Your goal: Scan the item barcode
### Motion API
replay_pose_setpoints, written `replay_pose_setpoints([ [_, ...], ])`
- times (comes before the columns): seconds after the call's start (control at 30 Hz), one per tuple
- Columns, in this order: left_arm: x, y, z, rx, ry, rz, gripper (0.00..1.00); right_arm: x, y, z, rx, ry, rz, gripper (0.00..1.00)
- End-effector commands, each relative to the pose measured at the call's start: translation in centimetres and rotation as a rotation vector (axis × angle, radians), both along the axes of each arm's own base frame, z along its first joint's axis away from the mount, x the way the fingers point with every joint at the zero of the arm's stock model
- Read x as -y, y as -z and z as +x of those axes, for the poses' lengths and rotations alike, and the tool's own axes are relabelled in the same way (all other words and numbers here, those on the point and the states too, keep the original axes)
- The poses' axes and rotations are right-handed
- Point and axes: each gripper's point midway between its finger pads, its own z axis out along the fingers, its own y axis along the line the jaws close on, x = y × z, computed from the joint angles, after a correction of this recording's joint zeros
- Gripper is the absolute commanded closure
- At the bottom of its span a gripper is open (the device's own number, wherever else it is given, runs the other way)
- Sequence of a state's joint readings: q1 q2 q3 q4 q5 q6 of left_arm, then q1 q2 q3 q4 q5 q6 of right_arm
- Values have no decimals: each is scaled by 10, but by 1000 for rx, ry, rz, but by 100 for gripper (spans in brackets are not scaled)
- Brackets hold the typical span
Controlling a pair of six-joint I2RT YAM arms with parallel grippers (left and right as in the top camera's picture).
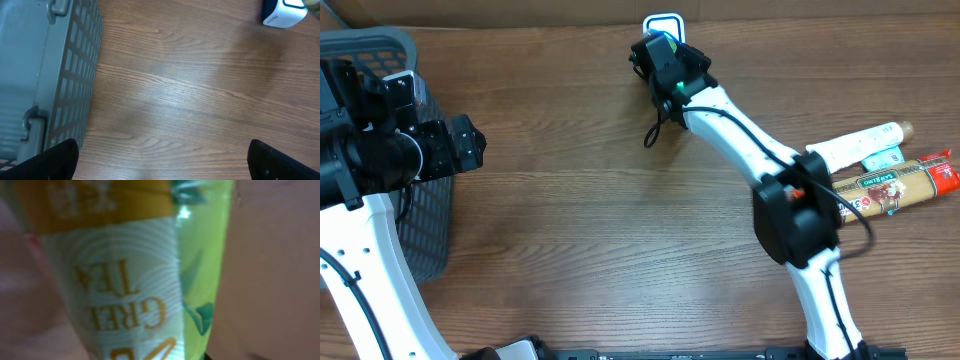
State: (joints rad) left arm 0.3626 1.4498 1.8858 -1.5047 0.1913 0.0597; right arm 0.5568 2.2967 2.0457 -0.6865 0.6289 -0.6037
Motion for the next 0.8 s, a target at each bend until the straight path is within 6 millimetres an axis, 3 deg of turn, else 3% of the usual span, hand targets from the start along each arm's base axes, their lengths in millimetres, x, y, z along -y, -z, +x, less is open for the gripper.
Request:
replay_pose_setpoints([
  [0.0,0,-2,0,5,17,4,1,-15,-150,-47,111,68,589,96],
  [0.1,0,-2,0,5,17,4,1,4,-168,-84,-8,146,764,96],
  [0.23,0,-2,0,5,17,4,1,16,-181,-128,-242,62,922,96],
  [0.47,0,-2,0,5,17,4,0,12,-202,-184,-652,-316,1267,96],
  [0.57,0,-2,0,5,17,4,0,21,-205,-190,-718,-341,1377,96],
  [0.77,0,-2,0,5,17,4,1,20,-212,-193,-738,-371,1422,96],
])
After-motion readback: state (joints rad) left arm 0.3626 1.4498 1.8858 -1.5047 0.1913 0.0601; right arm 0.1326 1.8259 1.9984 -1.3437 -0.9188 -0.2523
